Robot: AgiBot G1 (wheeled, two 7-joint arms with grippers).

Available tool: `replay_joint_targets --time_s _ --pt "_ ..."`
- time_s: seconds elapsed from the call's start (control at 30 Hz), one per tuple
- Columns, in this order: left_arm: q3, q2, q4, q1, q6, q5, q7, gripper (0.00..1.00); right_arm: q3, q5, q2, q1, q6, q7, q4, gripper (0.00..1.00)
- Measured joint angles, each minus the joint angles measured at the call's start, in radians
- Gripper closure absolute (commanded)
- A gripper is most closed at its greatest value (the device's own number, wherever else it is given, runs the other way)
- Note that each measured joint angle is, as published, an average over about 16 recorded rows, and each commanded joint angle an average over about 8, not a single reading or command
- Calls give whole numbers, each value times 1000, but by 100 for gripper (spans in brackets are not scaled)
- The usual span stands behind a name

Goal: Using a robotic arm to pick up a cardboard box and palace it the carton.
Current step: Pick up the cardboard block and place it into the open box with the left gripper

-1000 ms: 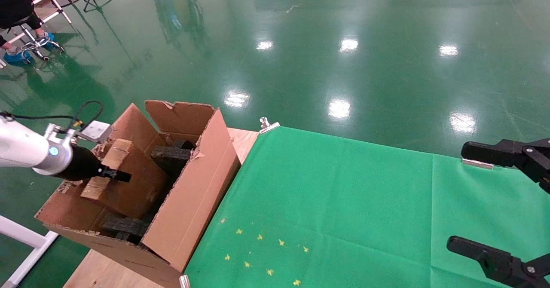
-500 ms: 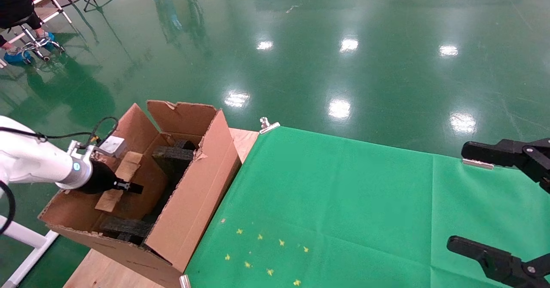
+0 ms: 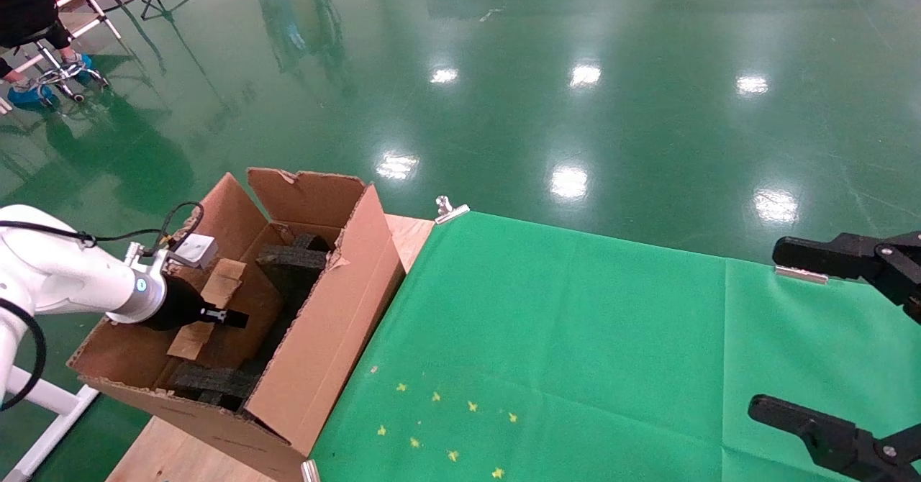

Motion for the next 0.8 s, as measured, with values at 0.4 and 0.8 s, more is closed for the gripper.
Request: replay_joint_targets --time_s 0.4,0.8 --pt "14 -8 -3 -35 28 19 12 0 0 0 0 0 0 0 0 0" --pt "16 -24 -6 -80 50 22 26 0 0 0 0 0 0 0 0 0"
